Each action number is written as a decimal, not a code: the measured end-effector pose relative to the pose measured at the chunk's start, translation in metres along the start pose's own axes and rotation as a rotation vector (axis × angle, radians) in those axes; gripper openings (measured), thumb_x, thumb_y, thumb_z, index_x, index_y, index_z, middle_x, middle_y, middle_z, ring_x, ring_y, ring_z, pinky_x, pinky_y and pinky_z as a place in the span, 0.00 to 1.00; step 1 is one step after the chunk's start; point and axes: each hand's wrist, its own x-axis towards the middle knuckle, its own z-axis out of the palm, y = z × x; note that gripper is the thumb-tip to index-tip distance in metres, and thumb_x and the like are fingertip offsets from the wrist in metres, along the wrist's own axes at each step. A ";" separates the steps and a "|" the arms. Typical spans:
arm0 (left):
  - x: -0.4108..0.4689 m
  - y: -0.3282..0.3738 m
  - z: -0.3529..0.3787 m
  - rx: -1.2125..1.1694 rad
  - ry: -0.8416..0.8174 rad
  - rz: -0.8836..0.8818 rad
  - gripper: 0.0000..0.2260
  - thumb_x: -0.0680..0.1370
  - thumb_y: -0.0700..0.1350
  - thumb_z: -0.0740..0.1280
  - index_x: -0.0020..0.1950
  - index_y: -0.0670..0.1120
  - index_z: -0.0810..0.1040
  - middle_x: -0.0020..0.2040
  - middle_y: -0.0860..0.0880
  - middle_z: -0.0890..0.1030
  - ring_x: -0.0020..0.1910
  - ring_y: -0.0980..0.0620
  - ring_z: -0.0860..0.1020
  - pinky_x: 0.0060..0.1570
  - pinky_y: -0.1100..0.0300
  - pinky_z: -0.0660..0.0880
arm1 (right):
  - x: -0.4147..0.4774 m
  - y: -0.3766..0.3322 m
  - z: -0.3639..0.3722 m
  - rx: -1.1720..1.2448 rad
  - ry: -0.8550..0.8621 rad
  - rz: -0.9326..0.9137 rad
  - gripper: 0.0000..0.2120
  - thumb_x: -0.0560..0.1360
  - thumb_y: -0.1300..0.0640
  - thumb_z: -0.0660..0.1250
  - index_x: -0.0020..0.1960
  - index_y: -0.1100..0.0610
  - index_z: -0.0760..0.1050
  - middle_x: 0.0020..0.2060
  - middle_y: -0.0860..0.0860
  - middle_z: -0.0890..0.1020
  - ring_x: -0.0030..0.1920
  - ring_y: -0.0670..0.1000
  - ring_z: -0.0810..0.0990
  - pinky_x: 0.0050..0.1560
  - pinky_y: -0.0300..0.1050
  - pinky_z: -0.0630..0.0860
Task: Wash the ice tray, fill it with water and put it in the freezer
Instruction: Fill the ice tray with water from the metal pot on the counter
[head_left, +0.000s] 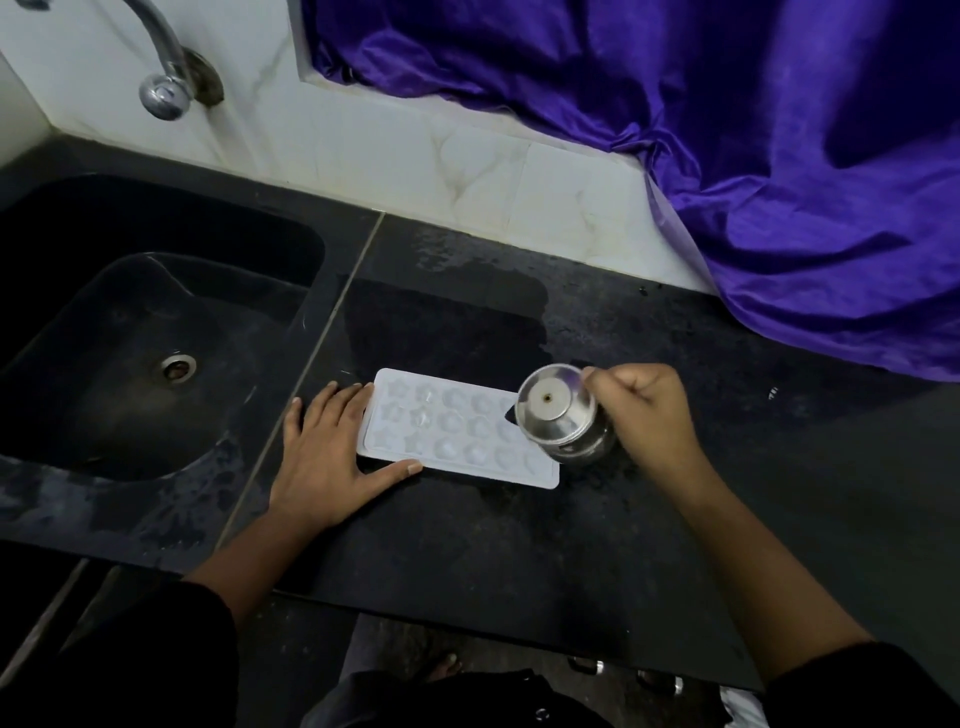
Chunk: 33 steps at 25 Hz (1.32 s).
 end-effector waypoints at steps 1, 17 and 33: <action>0.000 0.000 0.000 0.000 -0.002 0.000 0.53 0.68 0.84 0.55 0.82 0.49 0.64 0.80 0.49 0.68 0.83 0.46 0.60 0.82 0.38 0.48 | 0.002 -0.002 0.006 -0.169 -0.035 -0.052 0.26 0.76 0.54 0.70 0.25 0.56 0.61 0.23 0.49 0.63 0.26 0.47 0.62 0.30 0.46 0.60; 0.000 0.000 0.001 -0.010 0.006 -0.005 0.53 0.68 0.84 0.56 0.83 0.50 0.63 0.81 0.51 0.68 0.83 0.47 0.59 0.82 0.39 0.47 | -0.005 -0.008 0.031 -0.733 -0.109 -0.163 0.26 0.75 0.45 0.67 0.26 0.57 0.61 0.21 0.48 0.63 0.23 0.48 0.63 0.28 0.48 0.60; 0.000 0.000 0.001 -0.013 -0.003 -0.006 0.54 0.68 0.85 0.55 0.83 0.50 0.63 0.81 0.51 0.68 0.83 0.47 0.58 0.82 0.39 0.47 | 0.009 -0.028 0.036 -0.352 -0.086 -0.134 0.24 0.74 0.51 0.68 0.26 0.59 0.61 0.22 0.49 0.63 0.24 0.48 0.62 0.29 0.48 0.62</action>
